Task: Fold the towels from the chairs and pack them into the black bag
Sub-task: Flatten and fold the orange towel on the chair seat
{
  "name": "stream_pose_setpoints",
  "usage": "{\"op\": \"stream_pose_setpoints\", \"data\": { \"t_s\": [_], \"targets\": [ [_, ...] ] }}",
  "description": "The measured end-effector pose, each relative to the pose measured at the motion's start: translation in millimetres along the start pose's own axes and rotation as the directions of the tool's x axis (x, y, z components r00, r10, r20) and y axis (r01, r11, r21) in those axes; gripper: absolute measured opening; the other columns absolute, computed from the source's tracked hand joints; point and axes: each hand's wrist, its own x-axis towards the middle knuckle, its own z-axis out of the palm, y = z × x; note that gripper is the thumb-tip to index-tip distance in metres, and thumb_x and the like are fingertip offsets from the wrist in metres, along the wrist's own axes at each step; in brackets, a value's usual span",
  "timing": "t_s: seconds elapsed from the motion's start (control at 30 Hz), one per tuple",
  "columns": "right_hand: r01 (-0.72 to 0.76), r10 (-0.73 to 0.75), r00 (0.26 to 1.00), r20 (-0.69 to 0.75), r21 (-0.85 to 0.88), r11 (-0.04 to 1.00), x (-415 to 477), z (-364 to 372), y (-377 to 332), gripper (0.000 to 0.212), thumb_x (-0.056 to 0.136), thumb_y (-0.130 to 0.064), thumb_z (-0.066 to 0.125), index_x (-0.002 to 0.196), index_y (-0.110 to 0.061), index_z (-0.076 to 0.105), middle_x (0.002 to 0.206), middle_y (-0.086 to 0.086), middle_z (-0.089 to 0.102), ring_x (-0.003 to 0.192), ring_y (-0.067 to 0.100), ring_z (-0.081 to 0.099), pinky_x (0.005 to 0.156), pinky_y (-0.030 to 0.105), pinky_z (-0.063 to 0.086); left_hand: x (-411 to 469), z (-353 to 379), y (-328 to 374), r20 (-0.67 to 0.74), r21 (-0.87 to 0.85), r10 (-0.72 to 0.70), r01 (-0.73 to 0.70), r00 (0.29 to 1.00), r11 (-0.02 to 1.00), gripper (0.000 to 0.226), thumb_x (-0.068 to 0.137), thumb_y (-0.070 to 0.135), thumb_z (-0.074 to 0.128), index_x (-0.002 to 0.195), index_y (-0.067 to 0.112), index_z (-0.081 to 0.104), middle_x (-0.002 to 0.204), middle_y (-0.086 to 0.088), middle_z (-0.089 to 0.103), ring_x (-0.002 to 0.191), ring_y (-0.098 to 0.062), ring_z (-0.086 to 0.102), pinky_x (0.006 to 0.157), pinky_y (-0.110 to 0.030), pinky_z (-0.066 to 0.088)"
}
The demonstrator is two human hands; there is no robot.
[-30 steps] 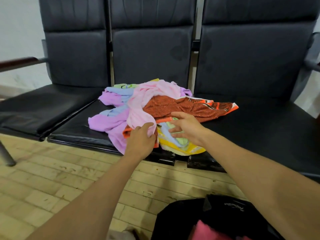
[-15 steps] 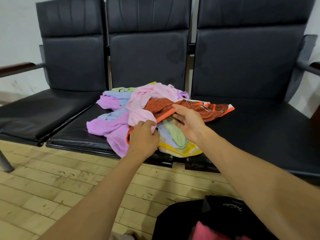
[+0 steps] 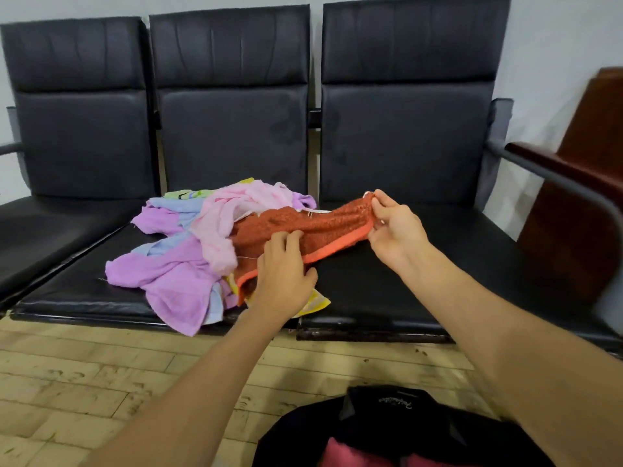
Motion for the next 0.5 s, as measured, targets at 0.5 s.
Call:
{"op": "stream_pose_setpoints", "data": {
  "t_s": [0.5],
  "targets": [
    [-0.083, 0.026, 0.993, -0.117, -0.512, 0.855, -19, -148, -56, 0.023, 0.09, 0.01, 0.049, 0.086, -0.006, 0.065, 0.081, 0.007, 0.065, 0.069, 0.015, 0.06, 0.057, 0.024, 0.05, -1, 79, 38, 0.561, 0.163, 0.12, -0.252, 0.819, 0.954, 0.071, 0.084, 0.056, 0.059, 0.145, 0.032, 0.033, 0.145, 0.002, 0.036, 0.133, -0.025, 0.032, 0.108, -0.047, 0.032]
  ]
}}
